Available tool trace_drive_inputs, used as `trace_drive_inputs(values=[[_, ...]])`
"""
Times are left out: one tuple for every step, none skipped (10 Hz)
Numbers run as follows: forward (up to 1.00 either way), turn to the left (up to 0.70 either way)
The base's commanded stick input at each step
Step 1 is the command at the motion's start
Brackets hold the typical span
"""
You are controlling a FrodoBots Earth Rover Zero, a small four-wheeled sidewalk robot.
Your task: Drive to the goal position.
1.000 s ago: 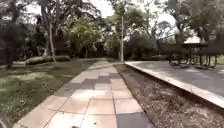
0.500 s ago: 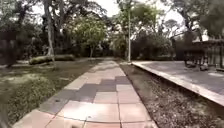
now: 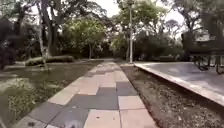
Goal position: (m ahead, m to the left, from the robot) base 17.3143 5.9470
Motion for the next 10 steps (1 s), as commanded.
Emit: trace_drive_inputs(values=[[1.0,0.0],[1.0,0.0],[1.0,0.0],[1.0,0.0],[1.0,0.0],[1.0,0.0],[1.0,0.0],[1.0,0.0],[1.0,0.0],[1.0,0.0]])
